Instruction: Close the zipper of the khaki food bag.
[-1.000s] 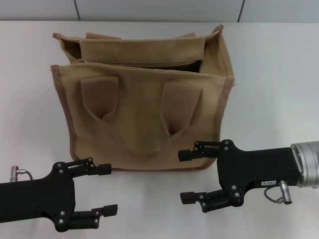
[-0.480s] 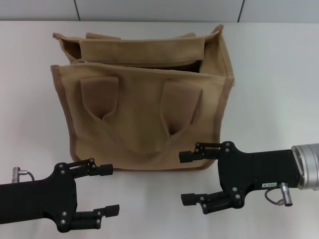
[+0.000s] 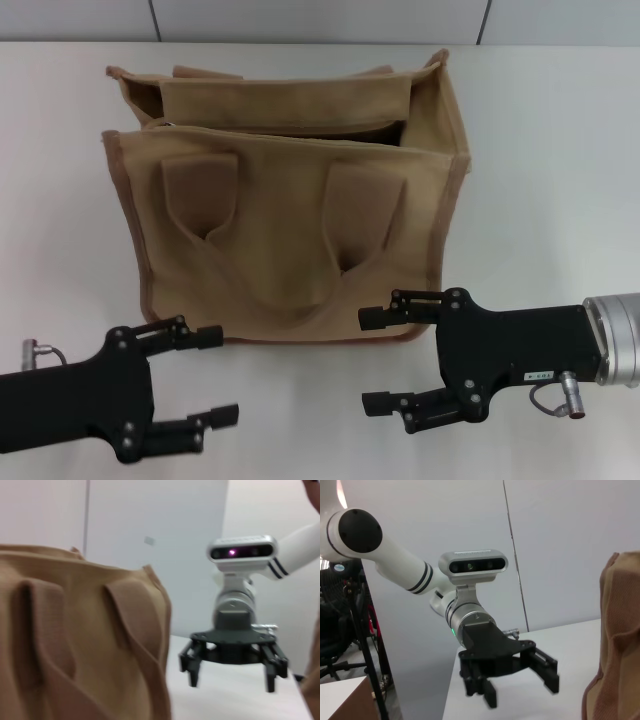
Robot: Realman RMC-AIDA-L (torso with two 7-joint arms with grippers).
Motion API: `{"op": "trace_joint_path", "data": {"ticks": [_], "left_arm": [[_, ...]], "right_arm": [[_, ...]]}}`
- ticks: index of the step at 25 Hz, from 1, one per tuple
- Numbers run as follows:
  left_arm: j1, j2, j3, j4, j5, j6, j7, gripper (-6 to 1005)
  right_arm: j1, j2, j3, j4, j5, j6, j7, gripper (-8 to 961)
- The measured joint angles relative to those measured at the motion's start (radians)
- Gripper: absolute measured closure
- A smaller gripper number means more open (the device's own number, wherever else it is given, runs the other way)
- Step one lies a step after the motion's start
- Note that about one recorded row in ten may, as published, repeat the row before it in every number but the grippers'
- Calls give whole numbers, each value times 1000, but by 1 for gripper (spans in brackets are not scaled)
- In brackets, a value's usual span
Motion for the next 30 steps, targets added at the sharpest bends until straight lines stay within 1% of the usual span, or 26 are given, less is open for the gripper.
{"op": "trace_joint_path", "data": {"ticks": [1, 2, 3, 4, 5, 6, 7, 8, 10, 11, 12, 13, 14, 15, 17, 18, 19, 20, 22, 23, 25, 27, 28, 30], "left_arm": [[0, 0, 0, 0, 0, 0, 0, 264], [8, -2, -34, -5, -4, -1, 7, 265], [19, -1, -112, -34, -9, 4, 32, 265], [29, 1, -171, -56, -13, 12, 50, 266], [29, 1, -171, -56, -13, 12, 50, 267], [53, 5, -292, -95, -20, 33, 89, 267], [65, 7, -341, -108, -24, 43, 105, 268], [81, 7, -414, -128, -35, 54, 130, 269], [81, 7, -414, -128, -35, 54, 130, 270], [93, 6, -468, -144, -47, 58, 149, 271], [111, 2, -622, -189, -91, 32, 189, 272], [105, 1, -643, -192, -96, 1, 179, 272], [105, 1, -643, -192, -96, 1, 179, 273], [86, 1, -656, -193, -99, -57, 150, 274], [86, 1, -656, -193, -99, -57, 150, 275], [28, -1, -627, -197, -85, -158, 117, 276], [28, -1, -627, -197, -85, -158, 117, 277], [3, -3, -586, -203, -75, -186, 120, 277], [-33, -4, -546, -213, -72, -215, 121, 279], [-33, -4, -546, -213, -72, -215, 121, 279], [-71, -5, -529, -237, -73, -256, 126, 281], [-71, -5, -529, -237, -73, -256, 126, 282], [-114, -5, -531, -255, -75, -300, 125, 283], [-125, -5, -539, -259, -81, -303, 121, 284]], "right_arm": [[0, 0, 0, 0, 0, 0, 0, 128], [1, 0, -1, 9, 6, 3, -6, 128], [3, 1, -2, 37, 28, 10, -33, 128], [4, 1, -2, 48, 37, 14, -45, 128], [4, 1, -2, 48, 37, 14, -45, 128], [4, 1, -1, 54, 41, 16, -51, 128], [3, 1, 0, 59, 44, 18, -56, 128], [3, 1, 0, 64, 47, 19, -57, 128], [3, 1, 1, 65, 47, 20, -57, 128], [4, 1, 1, 68, 49, 20, -59, 129], [5, 1, 1, 71, 52, 20, -63, 129], [10, 2, -5, 90, 72, 20, -86, 129], [10, 2, -5, 90, 72, 20, -86, 129], [11, 2, -7, 97, 80, 20, -96, 129], [13, 2, -9, 108, 97, 17, -120, 129], [13, 2, -9, 111, 100, 15, -127, 129], [13, 2, -9, 111, 100, 15, -127, 129], [13, 2, -8, 112, 100, 13, -128, 129], [10, 2, -3, 115, 100, 9, -132, 129], [8, 2, 0, 116, 101, 9, -135, 129], [8, 2, 1, 130, 106, 8, -151, 129], [10, 3, 1, 153, 118, 10, -176, 129], [11, 3, 0, 168, 131, 14, -201, 129], [11, 3, 0, 171, 137, 15, -210, 129]]}}
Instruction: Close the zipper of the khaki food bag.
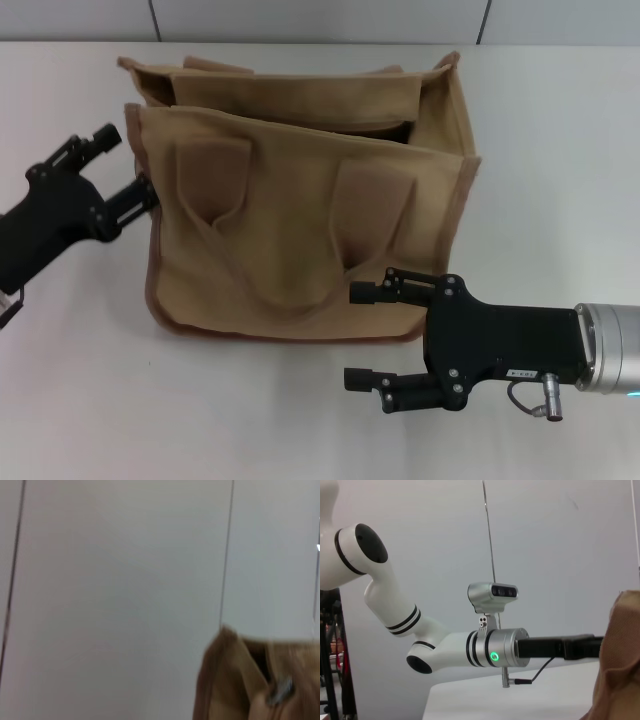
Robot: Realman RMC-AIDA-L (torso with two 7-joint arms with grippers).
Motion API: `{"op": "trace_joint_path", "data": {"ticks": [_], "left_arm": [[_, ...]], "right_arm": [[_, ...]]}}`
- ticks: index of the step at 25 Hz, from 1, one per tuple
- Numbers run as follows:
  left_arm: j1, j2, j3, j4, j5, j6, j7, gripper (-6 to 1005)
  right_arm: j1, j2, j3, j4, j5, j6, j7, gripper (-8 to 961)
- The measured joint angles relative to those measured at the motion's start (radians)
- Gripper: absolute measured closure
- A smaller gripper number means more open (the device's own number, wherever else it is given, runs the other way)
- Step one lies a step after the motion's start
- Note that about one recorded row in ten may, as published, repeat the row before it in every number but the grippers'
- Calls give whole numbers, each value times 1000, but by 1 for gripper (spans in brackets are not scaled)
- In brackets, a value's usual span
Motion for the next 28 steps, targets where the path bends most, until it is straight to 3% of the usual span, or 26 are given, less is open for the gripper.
{"op": "trace_joint_path", "data": {"ticks": [3, 6, 25, 28], "left_arm": [[-5, 0, -7, -11, -15, 8, -4, 286], [1, 1, -17, -52, -131, 72, -5, 289], [27, -2, -12, -105, -123, 53, 97, 302], [27, -2, -13, -106, -124, 57, 98, 396]], "right_arm": [[-3, 0, 0, 1, 8, -2, -5, 129], [-3, 0, 0, 2, 12, -1, -5, 129], [2, 0, 0, 10, 32, 3, -8, 129], [0, 0, 0, 10, 32, 3, -8, 129]]}}
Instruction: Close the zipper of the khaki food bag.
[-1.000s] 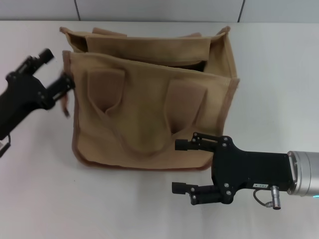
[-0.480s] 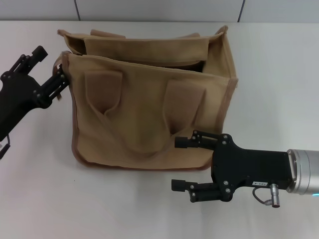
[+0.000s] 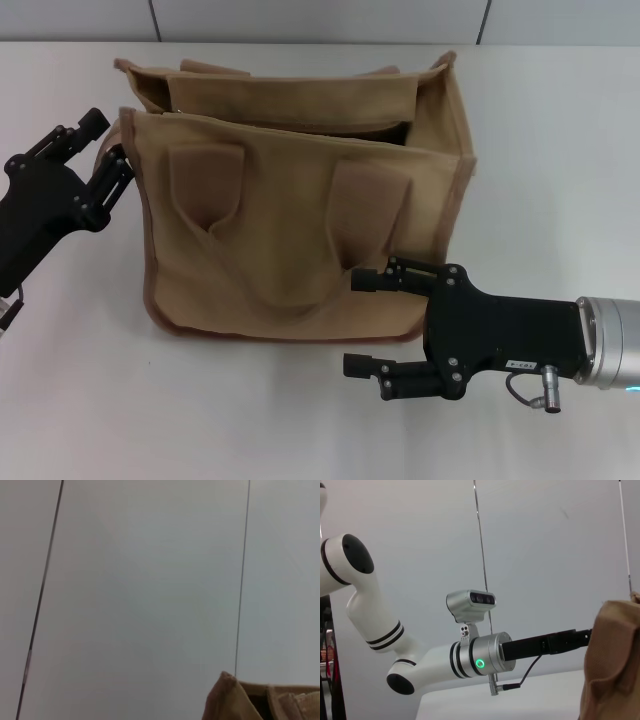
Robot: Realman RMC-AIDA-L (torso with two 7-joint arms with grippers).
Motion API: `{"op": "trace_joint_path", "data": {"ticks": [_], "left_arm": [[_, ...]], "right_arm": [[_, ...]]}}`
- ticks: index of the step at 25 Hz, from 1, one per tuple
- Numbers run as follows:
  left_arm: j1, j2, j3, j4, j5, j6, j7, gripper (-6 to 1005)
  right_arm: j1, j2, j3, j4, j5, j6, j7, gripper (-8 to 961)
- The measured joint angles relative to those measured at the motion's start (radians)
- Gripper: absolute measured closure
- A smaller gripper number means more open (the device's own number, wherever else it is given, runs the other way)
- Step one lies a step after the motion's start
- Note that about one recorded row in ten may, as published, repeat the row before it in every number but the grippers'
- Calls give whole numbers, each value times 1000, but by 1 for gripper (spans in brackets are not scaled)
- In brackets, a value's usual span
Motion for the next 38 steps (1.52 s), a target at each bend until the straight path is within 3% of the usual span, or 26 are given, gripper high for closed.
{"op": "trace_joint_path", "data": {"ticks": [16, 23, 29, 38], "left_arm": [[-9, 0, -1, -13, -1, 100, -19, 929], [-4, 5, -1, -13, -1, 252, -126, 924], [-8, 4, 12, -10, 7, 297, -205, 924], [-6, 2, 16, -13, 7, 285, -205, 923]], "right_arm": [[-10, 0, 2, 37, 59, -38, -16, 130], [-11, 0, 1, 85, 170, -196, 23, 130], [6, 0, 2, 100, 322, -178, 109, 130], [108, 0, 3, 111, 445, -129, 173, 130]]}}
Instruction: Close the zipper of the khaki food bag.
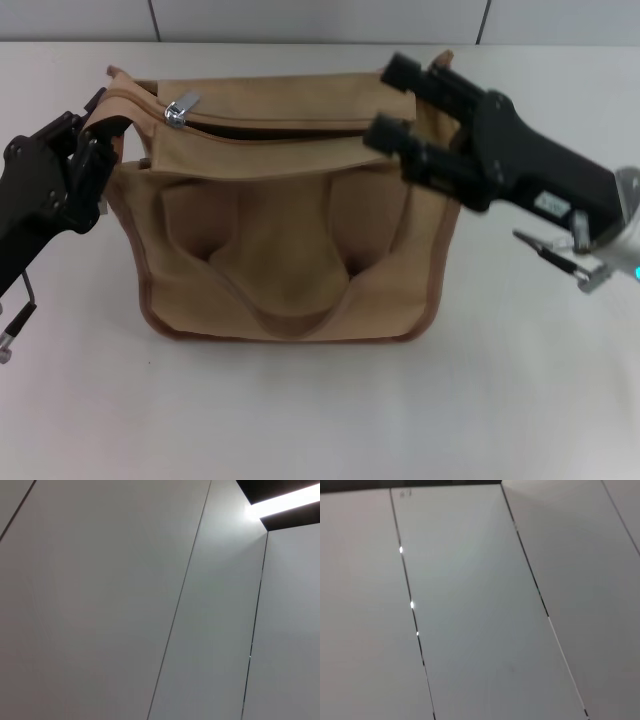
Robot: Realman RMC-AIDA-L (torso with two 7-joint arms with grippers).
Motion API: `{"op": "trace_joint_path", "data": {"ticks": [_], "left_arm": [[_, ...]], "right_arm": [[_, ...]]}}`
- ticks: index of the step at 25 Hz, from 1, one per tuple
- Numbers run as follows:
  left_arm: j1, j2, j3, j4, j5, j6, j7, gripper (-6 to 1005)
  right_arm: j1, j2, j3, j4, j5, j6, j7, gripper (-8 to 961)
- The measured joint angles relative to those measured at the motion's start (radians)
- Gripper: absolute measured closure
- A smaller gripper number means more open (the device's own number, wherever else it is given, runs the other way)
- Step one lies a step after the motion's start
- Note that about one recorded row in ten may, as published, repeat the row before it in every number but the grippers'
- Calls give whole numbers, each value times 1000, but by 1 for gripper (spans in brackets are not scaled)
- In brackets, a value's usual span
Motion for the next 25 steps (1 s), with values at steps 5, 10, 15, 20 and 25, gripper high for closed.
{"op": "trace_joint_path", "data": {"ticks": [5, 10, 15, 20, 25], "left_arm": [[-5, -3, 0, 0, 1, -4, 0, 923], [-9, -1, -5, 0, -4, -8, -2, 923], [-28, 0, -2, 0, -5, -11, -2, 923], [-46, -1, 0, 0, -2, -18, -2, 923], [-64, -2, 1, -6, -2, -20, 0, 923]], "right_arm": [[74, 0, -10, 28, 65, 100, 419, 130], [135, 0, -15, 48, 61, 114, 706, 130], [180, 0, 7, 83, 76, 86, 1079, 130], [204, 0, 0, 95, 85, 145, 1393, 131], [230, 0, -69, 98, 70, 206, 1532, 131]]}}
